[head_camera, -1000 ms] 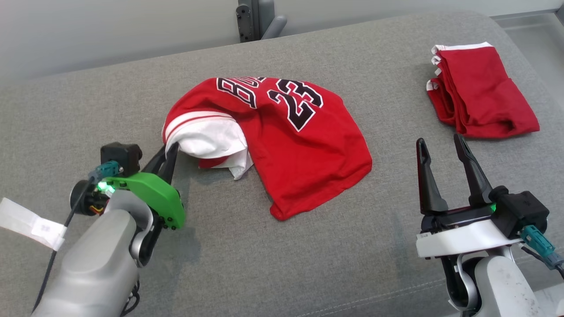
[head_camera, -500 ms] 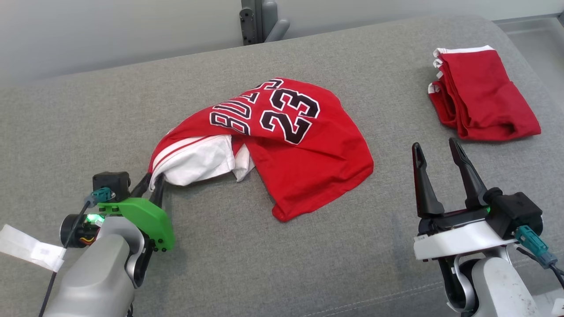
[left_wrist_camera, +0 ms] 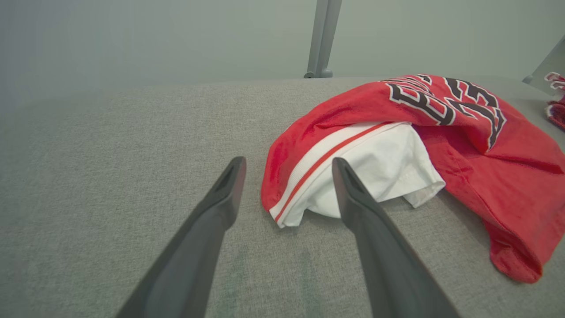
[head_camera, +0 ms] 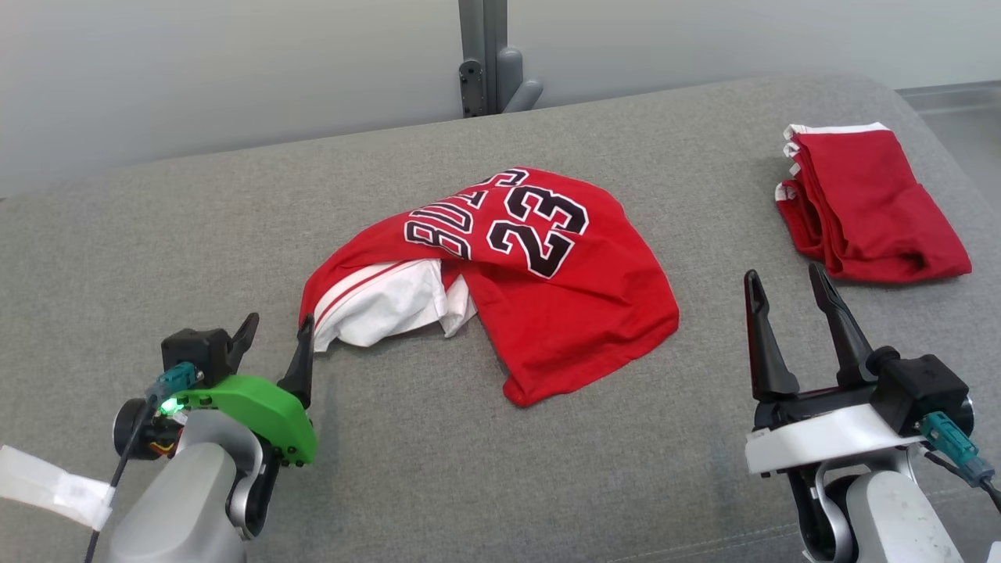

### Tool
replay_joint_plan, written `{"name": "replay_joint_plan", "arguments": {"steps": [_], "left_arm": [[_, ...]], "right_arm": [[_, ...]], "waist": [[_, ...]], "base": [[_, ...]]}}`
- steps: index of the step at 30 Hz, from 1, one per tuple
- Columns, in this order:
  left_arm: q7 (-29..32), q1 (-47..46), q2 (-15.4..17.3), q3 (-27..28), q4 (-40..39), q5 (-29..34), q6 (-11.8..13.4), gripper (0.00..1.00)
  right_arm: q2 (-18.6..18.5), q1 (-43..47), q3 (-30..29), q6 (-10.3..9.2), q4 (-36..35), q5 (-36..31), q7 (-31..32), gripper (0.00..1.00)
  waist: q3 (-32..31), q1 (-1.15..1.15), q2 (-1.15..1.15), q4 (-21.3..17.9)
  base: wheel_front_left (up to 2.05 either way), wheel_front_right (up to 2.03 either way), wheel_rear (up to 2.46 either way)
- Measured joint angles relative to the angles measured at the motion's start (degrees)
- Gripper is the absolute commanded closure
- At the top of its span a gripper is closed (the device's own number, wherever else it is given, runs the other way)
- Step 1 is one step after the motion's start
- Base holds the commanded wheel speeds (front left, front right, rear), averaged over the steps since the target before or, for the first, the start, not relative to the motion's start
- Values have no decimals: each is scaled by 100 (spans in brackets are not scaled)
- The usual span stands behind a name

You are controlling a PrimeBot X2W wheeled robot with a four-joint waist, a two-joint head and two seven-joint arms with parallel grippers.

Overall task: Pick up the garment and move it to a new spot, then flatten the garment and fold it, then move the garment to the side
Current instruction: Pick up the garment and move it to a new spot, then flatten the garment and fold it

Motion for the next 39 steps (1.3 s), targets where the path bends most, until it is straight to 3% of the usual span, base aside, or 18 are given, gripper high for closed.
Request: {"name": "replay_joint_plan", "arguments": {"steps": [8,16,25,39], "left_arm": [[-9,1086,-24,1044,-1506,581,542,0],[-10,2310,-314,1914,-2949,1187,881,0],[-9,3154,-643,2419,-3775,1727,964,0],[-9,3353,-900,2685,-3762,1986,761,0]], "right_arm": [[0,150,-79,0,70,-87,19,0],[0,273,-16,-1,216,-144,22,0],[1,435,82,0,331,-129,-3,0],[1,494,198,0,463,38,-47,0]], "waist": [[-237,0,0,158],[-364,0,0,273],[-462,0,0,396],[-514,0,0,475]], "base": [[0,0,0],[0,0,0],[0,0,0],[0,0,0]]}}
